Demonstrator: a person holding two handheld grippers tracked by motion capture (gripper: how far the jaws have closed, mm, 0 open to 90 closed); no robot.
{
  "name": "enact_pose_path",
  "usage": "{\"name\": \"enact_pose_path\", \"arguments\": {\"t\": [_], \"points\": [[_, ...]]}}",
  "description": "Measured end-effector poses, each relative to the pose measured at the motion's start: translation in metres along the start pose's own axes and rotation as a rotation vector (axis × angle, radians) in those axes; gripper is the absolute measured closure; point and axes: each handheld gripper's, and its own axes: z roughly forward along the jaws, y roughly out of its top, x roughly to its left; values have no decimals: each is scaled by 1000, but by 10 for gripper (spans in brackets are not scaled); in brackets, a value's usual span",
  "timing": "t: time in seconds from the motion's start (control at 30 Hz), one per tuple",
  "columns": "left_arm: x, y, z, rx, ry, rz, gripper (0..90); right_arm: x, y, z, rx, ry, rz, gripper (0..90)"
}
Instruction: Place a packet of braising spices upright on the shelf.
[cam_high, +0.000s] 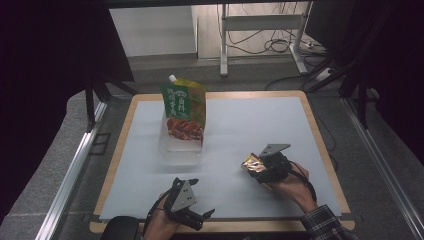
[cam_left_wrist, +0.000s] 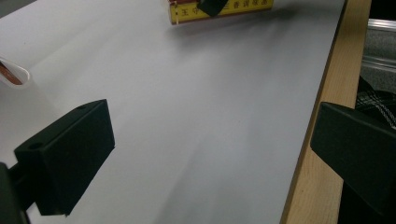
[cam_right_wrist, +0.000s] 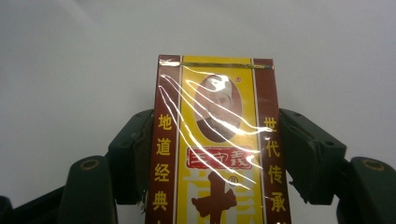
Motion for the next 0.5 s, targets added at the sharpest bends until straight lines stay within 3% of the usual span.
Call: {"name": "enact_pose_path", "arguments": {"t": [0.5], "points": [[0, 0, 0, 1, -2, 1, 0, -4, -6, 8, 30, 11, 7, 279]]}}
